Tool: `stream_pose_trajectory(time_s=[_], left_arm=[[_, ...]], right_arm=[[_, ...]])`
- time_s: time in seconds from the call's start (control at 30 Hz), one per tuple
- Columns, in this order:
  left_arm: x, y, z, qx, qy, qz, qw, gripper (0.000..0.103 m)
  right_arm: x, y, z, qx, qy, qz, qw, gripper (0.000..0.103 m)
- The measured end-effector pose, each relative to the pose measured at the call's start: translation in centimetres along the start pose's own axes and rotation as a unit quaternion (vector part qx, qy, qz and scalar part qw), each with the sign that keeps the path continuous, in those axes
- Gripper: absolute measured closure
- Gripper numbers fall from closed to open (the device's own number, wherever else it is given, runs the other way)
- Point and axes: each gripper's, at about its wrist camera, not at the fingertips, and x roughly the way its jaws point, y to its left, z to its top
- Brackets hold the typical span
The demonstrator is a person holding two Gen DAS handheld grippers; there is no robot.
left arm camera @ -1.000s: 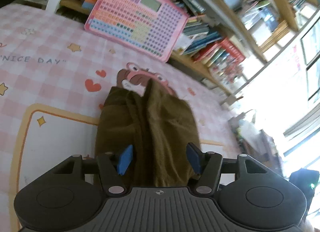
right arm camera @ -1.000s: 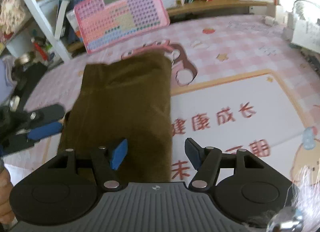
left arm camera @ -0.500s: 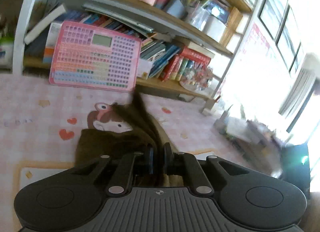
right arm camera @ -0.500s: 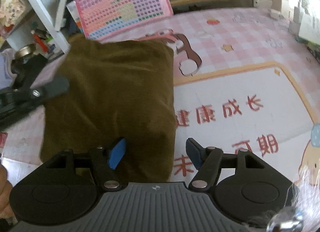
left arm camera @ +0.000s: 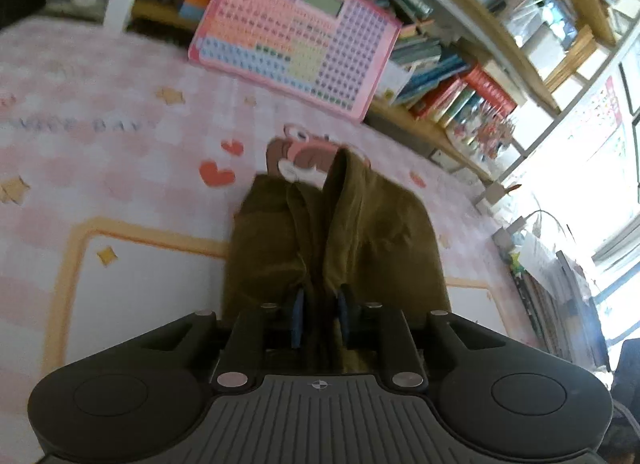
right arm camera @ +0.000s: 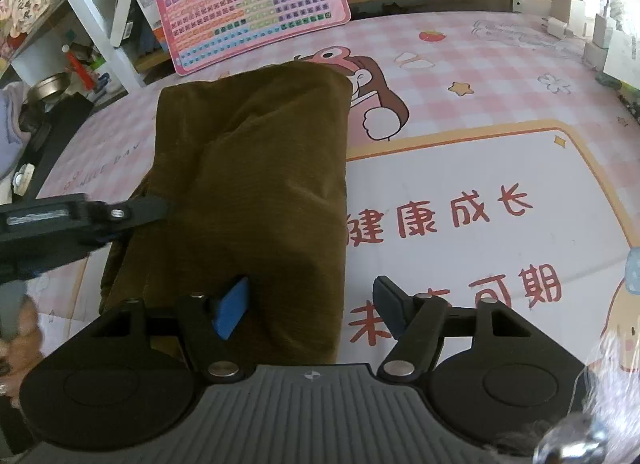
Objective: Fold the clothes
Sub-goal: 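Press the folded trousers flat with the left gripper and open the right gripper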
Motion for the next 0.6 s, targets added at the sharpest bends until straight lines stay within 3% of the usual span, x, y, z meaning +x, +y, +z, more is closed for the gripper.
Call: stream_pose_trajectory(time_s=[0.07,0.27,0.4,0.6], left_arm=[[-0.8,0.2,0.3,-0.004,-0.009,0.002,0.9999,0.071],[-1.9,-0.2,-0.9,0.006,-0.001,-0.013,0.9999,0.069],[-0.3,-1.1,-2.4,0.065,0.029,0.026,0.9971,0.069],[-1.3,-1.7,-2.3,0.079,0.009,0.028,0.9964,0.064]], right_arm=[[0.1,0.0,0.0,0.000,0.001,-0.002,1.000,0.038],[-0.7,-0.2,0.2,0.013,-0.017,-0.015,1.000,0.038],[-0.8,-0.4,0.1,0.025,-0.021,-0.021,0.999,0.038],[-0.9,-0.3,-0.3,0.030,-0.019,-0.029,0.999,0.038]])
